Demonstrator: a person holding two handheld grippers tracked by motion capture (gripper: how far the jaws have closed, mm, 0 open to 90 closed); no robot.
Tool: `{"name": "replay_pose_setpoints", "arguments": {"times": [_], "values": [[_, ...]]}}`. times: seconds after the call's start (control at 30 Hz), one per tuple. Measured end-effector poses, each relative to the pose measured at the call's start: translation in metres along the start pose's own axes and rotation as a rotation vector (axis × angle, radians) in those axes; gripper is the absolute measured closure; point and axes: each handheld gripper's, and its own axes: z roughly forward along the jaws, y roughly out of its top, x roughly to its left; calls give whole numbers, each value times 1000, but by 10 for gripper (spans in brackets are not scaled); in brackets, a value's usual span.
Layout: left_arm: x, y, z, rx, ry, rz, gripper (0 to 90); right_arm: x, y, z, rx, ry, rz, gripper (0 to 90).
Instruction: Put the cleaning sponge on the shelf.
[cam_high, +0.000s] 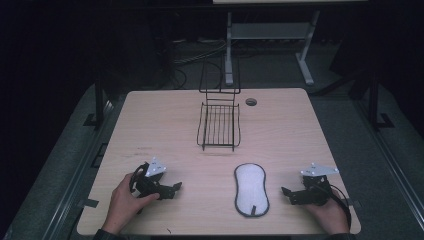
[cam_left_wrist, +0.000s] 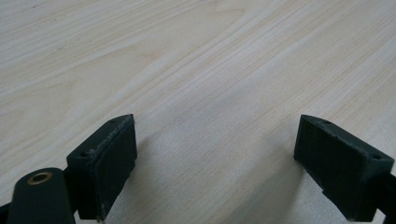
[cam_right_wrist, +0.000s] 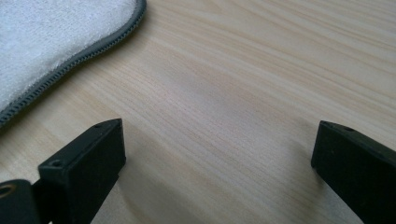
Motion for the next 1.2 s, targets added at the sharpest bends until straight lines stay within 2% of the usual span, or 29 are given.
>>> {"name": "replay_pose_setpoints", "arguments": {"times": [0.17,0.2,0.23,0.27,0.4,0.43,0.47,0.57,0.6,0.63,0.67,0.7,0.73,0.77,0.83,0.87,0.97,1.2], "values": [[0,0,0,0,0,-1,124,-1,0,-2,-3,5,-2,82],[0,0,0,0,0,-1,123,-2,1,-5,-1,10,2,148],[0,0,0,0,0,-1,123,-2,1,-5,-1,10,2,148],[0,0,0,-1,1,-3,123,-2,2,-6,5,24,24,160],[0,0,0,-1,1,-3,123,0,8,-13,-16,58,24,318],[0,0,0,-1,1,-3,123,0,8,-13,-16,58,24,318],[0,0,0,-1,1,-2,123,3,12,-16,-32,84,21,415],[0,0,0,-1,1,-3,123,7,17,-19,-41,121,0,590],[0,0,0,-1,1,-2,123,7,17,-19,-41,121,0,590],[0,0,0,-1,1,-3,124,9,19,-20,-41,137,-7,656],[0,0,0,-1,1,-3,123,13,22,-22,-44,181,-18,767],[0,0,0,-1,1,-3,123,13,22,-22,-44,181,-18,767],[0,0,0,-1,1,-2,123,16,24,-23,-47,217,-33,869],[0,0,0,-1,1,-3,123,18,25,-24,-45,232,-38,897],[0,0,0,-1,1,-3,124,22,26,-24,-38,260,-49,898],[0,0,0,-1,1,-3,123,22,26,-24,-38,260,-49,898],[0,0,0,-1,1,-3,124,31,26,-20,-10,296,-90,898],[0,0,0,-2,1,-3,124,48,28,-12,28,362,-150,898]]}}
